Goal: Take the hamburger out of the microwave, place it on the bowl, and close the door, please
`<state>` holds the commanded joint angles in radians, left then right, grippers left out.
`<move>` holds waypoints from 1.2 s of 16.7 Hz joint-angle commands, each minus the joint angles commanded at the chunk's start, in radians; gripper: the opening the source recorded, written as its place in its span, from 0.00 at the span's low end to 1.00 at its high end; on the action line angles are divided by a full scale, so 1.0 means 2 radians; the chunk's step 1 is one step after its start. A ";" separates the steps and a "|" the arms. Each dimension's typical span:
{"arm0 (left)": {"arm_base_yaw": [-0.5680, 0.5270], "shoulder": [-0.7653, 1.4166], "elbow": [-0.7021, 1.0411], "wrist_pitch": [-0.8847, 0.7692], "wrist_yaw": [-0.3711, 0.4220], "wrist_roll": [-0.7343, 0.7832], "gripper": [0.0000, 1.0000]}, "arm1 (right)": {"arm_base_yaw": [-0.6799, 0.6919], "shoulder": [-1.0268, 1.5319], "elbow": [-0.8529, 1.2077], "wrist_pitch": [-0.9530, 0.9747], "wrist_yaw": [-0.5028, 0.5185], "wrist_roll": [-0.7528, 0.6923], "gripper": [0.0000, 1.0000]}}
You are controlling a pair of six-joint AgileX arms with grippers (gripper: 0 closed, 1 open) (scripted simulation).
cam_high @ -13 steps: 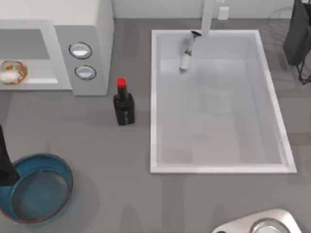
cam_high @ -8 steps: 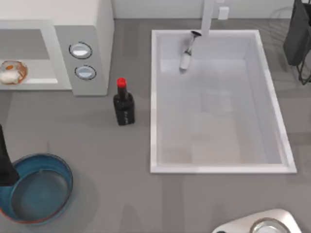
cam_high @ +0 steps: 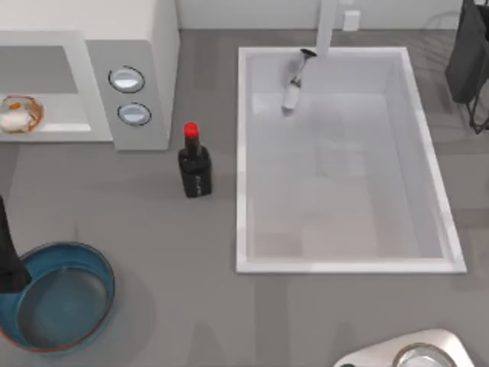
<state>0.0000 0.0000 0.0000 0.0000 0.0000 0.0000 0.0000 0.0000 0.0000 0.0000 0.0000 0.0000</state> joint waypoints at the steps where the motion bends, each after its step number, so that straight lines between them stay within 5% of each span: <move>1: 0.000 0.000 0.000 0.000 0.000 0.000 1.00 | 0.000 0.000 0.000 0.000 0.000 0.000 1.00; 13: 0.001 0.013 0.005 0.007 0.001 0.000 1.00 | 0.000 0.000 0.000 0.000 0.000 0.000 1.00; 20: 0.013 0.212 0.079 0.110 0.016 0.006 1.00 | 0.000 0.000 0.000 0.000 0.000 0.000 1.00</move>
<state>0.0256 0.4236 0.1576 0.2196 0.0317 0.0126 0.0000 0.0000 0.0000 0.0000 0.0000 0.0000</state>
